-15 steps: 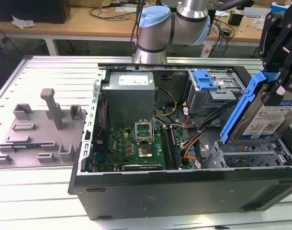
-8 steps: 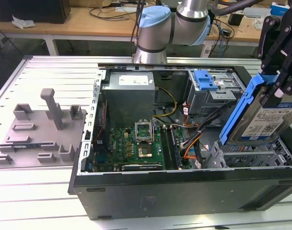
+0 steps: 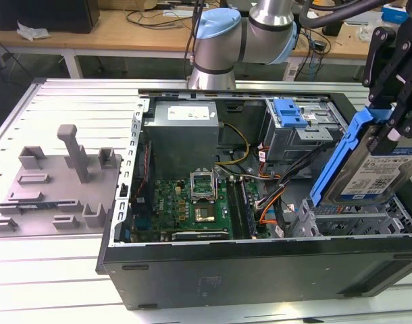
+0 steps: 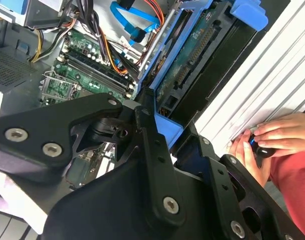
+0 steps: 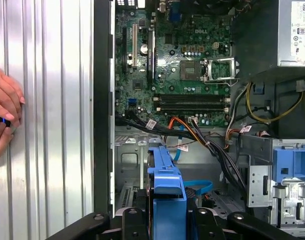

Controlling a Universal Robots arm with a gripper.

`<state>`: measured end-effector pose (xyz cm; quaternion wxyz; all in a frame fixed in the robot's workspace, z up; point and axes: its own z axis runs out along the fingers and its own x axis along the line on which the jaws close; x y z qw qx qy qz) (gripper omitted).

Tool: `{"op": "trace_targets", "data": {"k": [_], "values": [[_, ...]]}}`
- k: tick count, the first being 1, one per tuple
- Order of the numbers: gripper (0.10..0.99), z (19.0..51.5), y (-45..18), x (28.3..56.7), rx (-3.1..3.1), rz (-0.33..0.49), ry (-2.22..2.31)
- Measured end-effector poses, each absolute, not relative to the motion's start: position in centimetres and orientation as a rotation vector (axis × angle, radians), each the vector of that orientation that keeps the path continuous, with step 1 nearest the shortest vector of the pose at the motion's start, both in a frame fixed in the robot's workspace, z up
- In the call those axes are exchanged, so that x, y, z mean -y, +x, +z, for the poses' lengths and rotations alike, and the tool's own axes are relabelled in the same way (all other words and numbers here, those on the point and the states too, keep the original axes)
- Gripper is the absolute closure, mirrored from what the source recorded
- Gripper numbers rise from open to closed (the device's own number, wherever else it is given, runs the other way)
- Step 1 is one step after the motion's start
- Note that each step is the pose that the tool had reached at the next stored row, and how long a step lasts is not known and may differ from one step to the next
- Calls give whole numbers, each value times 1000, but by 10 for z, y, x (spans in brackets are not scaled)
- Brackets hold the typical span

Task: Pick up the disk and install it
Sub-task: 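Insert the disk into the insertion slot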

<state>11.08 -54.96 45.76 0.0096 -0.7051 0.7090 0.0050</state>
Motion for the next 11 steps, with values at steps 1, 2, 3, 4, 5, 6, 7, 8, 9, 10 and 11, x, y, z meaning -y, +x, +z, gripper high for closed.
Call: {"op": "trace_targets", "data": {"k": [1, 2, 3, 4, 5, 6, 7, 8, 9, 10, 11], "values": [[718, 456, 111, 550, -2215, 16, -2201], [718, 456, 111, 550, -2216, 16, -2200], [718, 455, 111, 550, -2216, 16, -2199], [718, 454, 111, 550, -2217, 16, -2198], [718, 454, 111, 550, -2218, 16, -2197], [718, 453, 111, 550, -2219, 16, -2197], [718, 451, 111, 550, -2219, 16, -2196], [718, 450, 111, 550, -2220, 16, -2196], [718, 450, 111, 550, -2220, 16, -2195], [718, 448, 111, 550, -2220, 16, -2195], [718, 447, 111, 550, -2221, 15, -2195]]}}
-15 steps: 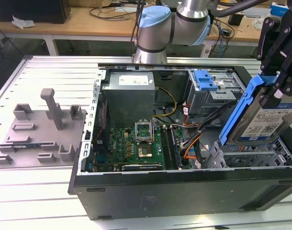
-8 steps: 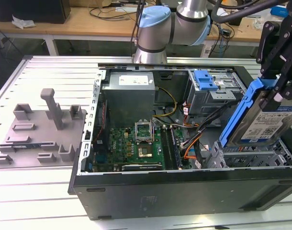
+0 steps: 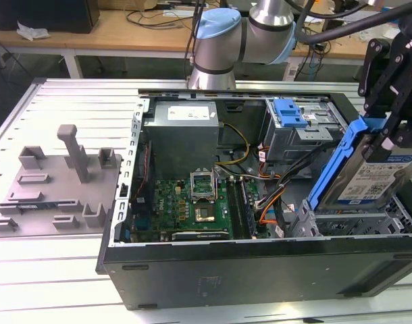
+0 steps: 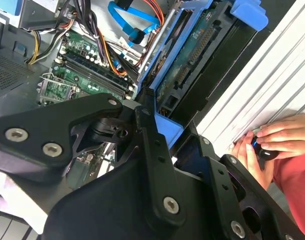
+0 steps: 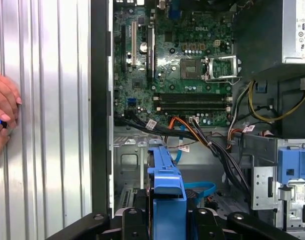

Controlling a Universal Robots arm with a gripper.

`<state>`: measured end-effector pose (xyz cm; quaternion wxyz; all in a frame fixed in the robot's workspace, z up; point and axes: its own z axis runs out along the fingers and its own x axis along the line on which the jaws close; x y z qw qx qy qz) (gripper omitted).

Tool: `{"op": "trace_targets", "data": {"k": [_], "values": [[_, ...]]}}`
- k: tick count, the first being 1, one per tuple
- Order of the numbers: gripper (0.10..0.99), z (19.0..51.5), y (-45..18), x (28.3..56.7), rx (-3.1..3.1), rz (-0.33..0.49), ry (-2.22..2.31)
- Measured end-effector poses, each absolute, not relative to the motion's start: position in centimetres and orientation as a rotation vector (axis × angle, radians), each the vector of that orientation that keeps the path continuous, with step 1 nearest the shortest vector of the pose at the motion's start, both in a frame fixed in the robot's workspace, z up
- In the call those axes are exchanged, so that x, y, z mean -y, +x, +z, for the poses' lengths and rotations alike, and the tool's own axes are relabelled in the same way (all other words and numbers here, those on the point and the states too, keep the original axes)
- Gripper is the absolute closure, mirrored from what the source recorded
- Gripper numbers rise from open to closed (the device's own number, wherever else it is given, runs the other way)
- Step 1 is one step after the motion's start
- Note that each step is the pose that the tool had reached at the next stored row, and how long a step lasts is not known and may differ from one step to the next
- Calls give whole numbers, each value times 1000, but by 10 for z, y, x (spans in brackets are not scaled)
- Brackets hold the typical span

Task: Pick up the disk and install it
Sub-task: 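Insert the disk into the insertion slot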

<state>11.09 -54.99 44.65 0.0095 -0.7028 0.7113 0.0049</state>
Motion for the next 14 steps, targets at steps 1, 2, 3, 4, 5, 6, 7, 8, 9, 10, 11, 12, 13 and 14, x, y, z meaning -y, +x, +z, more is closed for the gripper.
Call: {"op": "trace_targets", "data": {"k": [1, 2, 3, 4, 5, 6, 7, 8, 9, 10, 11, 12, 13, 14], "values": [[718, 444, 111, 550, -2221, 16, -2194], [718, 443, 111, 550, -2221, 16, -2194], [718, 440, 111, 550, -2221, 16, -2194], [718, 438, 111, 550, -2221, 16, -2194], [718, 436, 111, 551, -2221, 16, -2194], [718, 435, 111, 551, -2221, 16, -2194], [718, 433, 111, 551, -2221, 16, -2194], [718, 430, 111, 551, -2221, 16, -2194], [718, 429, 111, 551, -2221, 16, -2194], [718, 427, 111, 551, -2221, 16, -2194], [718, 425, 111, 551, -2221, 16, -2194], [718, 423, 111, 552, -2221, 16, -2194], [718, 422, 111, 552, -2221, 16, -2194], [718, 420, 111, 552, -2221, 16, -2194]]}}
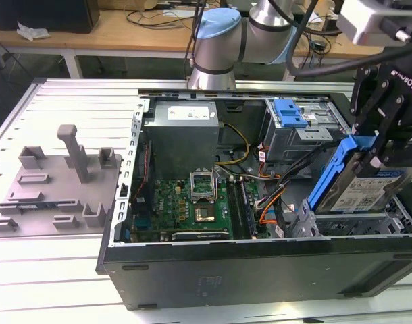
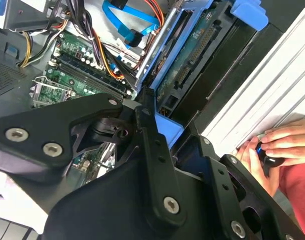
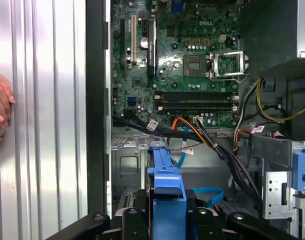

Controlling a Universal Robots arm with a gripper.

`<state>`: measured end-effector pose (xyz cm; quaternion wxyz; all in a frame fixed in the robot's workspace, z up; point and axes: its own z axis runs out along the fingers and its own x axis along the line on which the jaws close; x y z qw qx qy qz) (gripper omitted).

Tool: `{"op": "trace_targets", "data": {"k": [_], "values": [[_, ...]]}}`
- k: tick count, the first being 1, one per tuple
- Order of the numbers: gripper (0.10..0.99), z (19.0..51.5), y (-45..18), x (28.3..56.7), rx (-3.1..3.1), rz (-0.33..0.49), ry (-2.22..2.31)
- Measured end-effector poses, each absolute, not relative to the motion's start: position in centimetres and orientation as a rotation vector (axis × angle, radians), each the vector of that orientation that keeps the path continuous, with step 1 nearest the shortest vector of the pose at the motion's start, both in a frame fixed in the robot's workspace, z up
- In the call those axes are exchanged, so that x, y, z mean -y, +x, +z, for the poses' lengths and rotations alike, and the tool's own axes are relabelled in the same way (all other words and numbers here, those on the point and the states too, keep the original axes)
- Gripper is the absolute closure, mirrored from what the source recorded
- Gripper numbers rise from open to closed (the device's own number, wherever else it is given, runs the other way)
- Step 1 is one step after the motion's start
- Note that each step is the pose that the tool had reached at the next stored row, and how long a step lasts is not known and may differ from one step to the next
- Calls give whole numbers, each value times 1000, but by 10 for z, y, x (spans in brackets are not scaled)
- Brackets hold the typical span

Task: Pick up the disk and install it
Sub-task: 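Insert the disk into the insertion slot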

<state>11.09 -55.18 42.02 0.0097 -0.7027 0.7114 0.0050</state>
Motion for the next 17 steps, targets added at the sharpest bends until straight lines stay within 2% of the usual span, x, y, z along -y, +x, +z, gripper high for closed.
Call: {"op": "trace_targets", "data": {"k": [7, 8, 9, 10, 11, 17], "values": [[706, 405, 110, 554, -2221, 16, -2194], [588, 405, 110, 554, -2221, 15, -2194], [529, 405, 110, 554, -2221, 15, -2194], [529, 405, 110, 554, -2221, 15, -2194], [463, 405, 110, 554, -2221, 15, -2194], [463, 405, 110, 554, -2222, 15, -2195]]}}
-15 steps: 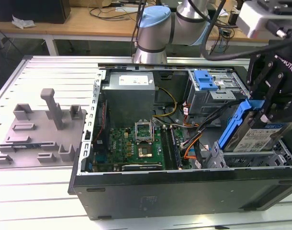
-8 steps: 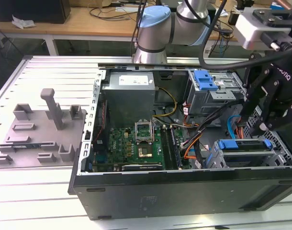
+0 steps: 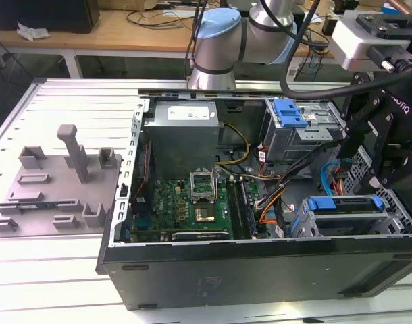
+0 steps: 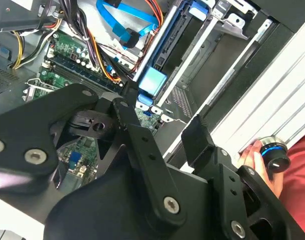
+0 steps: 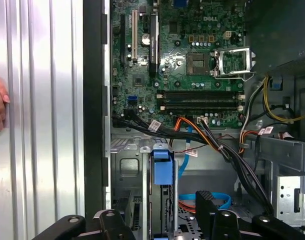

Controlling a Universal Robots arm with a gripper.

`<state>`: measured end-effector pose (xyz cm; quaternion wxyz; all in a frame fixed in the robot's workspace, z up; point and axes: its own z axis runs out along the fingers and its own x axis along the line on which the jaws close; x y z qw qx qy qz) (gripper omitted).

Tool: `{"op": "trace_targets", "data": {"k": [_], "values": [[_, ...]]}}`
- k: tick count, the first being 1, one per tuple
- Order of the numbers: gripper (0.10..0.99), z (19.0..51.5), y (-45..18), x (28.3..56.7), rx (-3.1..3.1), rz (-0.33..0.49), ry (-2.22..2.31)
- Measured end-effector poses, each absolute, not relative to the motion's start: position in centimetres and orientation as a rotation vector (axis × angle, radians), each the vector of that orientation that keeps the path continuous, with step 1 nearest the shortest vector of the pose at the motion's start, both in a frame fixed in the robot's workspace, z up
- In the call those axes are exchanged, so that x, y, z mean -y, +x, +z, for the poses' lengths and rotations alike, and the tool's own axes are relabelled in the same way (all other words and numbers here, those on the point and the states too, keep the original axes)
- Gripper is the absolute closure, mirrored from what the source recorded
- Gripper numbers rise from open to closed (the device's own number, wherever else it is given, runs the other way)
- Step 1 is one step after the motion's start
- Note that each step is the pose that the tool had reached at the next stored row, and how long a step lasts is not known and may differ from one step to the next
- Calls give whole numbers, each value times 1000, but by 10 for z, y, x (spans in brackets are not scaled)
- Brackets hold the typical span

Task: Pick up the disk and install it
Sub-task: 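Insert the disk into the insertion slot, then insert the first disk wire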

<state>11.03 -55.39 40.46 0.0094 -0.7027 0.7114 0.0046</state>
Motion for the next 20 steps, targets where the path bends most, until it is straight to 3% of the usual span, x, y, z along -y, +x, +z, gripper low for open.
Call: {"op": "trace_targets", "data": {"k": [13, 15, 20], "values": [[463, 405, 110, 544, -2228, 2, -2200], [463, 405, 110, 526, -2237, -19, -2210], [463, 404, 110, 504, -2302, -179, -2275]]}}
